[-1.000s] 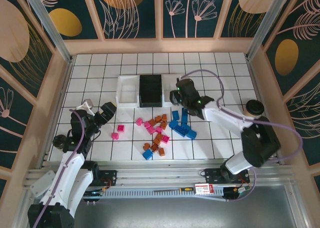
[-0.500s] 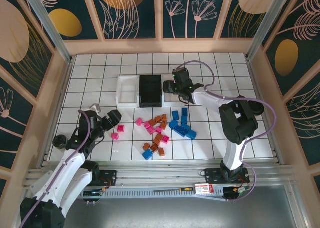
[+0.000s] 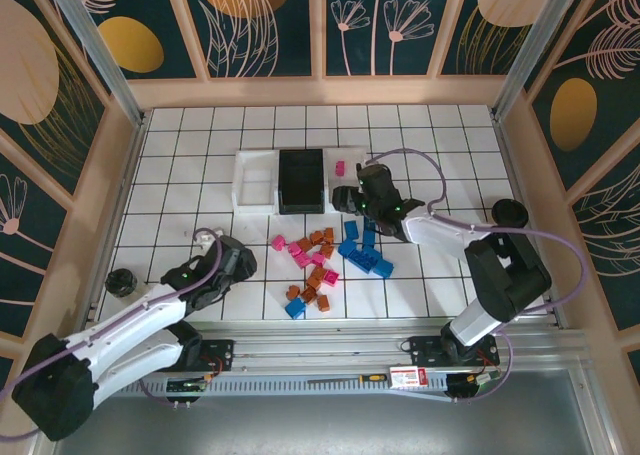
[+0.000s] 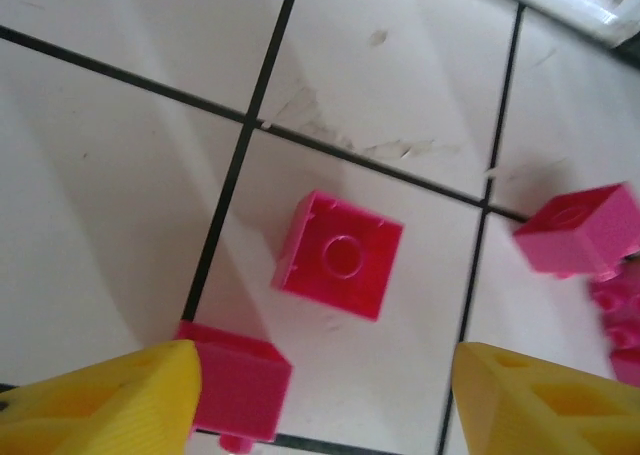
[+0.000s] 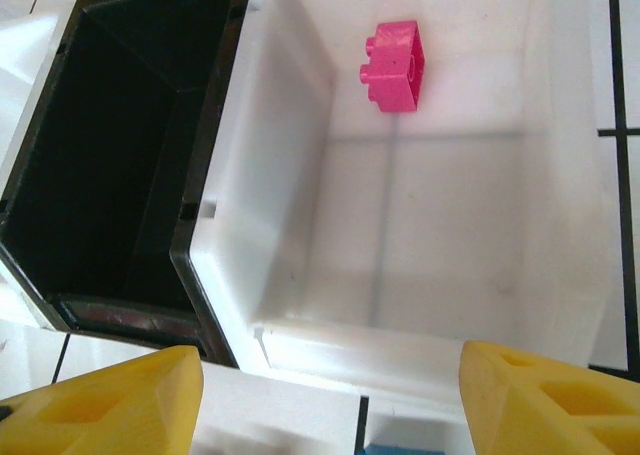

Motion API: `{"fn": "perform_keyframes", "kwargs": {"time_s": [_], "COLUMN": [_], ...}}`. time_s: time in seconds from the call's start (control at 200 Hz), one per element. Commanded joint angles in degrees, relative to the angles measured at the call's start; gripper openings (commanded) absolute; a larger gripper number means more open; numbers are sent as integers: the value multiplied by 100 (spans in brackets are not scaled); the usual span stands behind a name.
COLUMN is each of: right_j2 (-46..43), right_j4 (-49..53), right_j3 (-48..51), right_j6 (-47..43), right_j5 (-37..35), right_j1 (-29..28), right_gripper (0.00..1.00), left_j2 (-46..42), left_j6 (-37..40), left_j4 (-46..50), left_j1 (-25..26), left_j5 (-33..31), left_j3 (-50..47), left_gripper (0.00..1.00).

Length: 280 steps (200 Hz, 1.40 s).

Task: Sort the legos into containers by color
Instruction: Move the lego to the bottom-center of the table, then pick up the lego from the middle-left of the table.

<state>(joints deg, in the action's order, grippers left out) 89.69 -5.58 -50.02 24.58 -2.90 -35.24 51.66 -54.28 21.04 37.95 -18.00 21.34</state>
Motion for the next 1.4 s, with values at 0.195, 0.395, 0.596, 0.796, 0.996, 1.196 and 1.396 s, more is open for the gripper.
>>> {"fn": "perform_keyframes", "kwargs": {"time_s": [0.195,0.395,0.596,0.796,0.996,1.196,1.396], "right_j2": [-539,-611,-549,-553,-558,-530,-676], "right_j4": [-456,-498,-602,-571,-671,-753,-707], "right_j3": [474,624,705,730,831,919,959], "right_j6": [151,138,171,144,161,214,188], "right_j5": [87,69,83,61,94,175,170], "right_j1": [-2,2,19,46,58,79,96], "right_gripper": [69,69,69,69,69,69,69], "left_j2": [479,605,904,941,931,1475,1744], "left_j6": [-337,-206,-52,-21,91,-20,199], "left_j4": [-190,-577,-983,-371,295,66,-427], "left_j1": [177,223,326,599,598,599,599], "left_j5": [-416,-54,438,105,-255,-338,-560], "left_j3": [-318,-196,119,900,997,567,489], "left_gripper": [58,61,62,64,66,65,62]}}
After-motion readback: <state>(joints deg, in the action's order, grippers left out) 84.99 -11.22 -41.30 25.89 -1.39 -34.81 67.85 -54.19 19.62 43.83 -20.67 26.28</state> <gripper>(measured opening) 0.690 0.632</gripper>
